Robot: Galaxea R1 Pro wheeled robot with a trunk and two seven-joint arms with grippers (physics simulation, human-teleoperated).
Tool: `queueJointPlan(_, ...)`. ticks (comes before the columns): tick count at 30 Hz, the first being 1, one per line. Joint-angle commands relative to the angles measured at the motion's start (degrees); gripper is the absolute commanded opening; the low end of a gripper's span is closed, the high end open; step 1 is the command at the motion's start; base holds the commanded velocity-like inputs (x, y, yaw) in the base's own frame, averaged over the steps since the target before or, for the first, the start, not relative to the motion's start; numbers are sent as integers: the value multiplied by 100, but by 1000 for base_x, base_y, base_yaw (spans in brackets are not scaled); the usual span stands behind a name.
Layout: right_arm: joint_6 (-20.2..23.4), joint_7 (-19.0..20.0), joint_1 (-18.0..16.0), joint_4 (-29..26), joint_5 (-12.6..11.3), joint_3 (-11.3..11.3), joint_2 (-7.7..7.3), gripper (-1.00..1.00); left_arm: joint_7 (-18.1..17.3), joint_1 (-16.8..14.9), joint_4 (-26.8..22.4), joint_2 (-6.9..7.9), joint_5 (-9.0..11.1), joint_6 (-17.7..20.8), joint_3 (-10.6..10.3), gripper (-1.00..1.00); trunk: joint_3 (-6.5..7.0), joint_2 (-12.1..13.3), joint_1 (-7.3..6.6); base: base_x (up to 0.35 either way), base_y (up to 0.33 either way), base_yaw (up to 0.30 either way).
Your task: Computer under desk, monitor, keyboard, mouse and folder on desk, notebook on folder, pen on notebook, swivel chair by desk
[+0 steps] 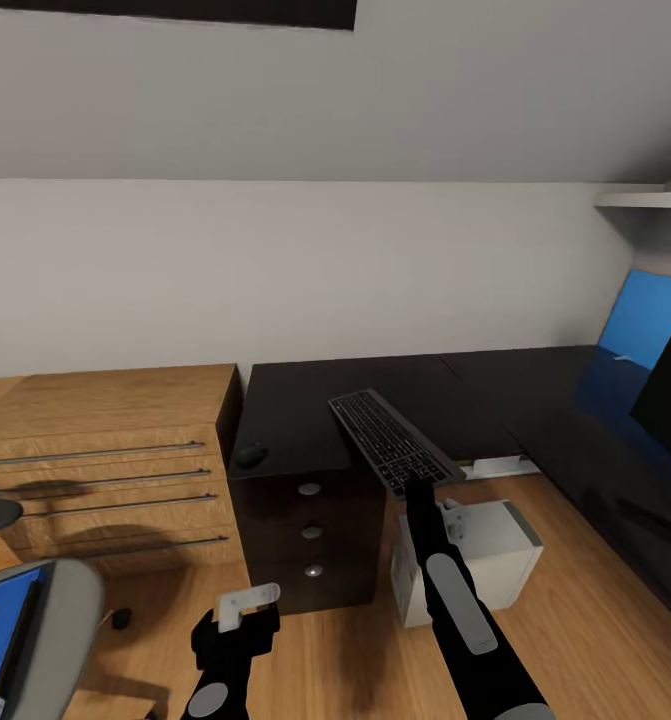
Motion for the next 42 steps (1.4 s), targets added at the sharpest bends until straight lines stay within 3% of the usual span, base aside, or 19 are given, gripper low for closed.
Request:
queueJointPlan(1, -44, -35, -1, 63, -132, 25, -2, -100, 40, -4, -8, 1, 37, 18, -14, 100, -6, -2, 0, 1, 1, 0)
queueJointPlan(10, -44, -44, -2, 79, -154, 28, 0, -100, 40, -4, -8, 1, 36, 17, -57, 100, -6, -2, 0, 78, 13, 0)
queueJointPlan(18, -44, -45, -1, 198, -325, 67, 10, -100, 40, -4, -8, 1, 36, 18, -66, 100, -6, -2, 0, 129, 45, 0)
queueJointPlan(31, -44, -44, 2, 290, -336, 81, 26, -100, 40, -4, -8, 1, 36, 19, -101, 100, -6, -2, 0, -58, 251, 0)
queueJointPlan(42, -44, -44, 1, 300, -340, 81, 27, -100, 40, -4, -8, 1, 36, 18, -191, 100, -6, -2, 0, -25, 105, 0)
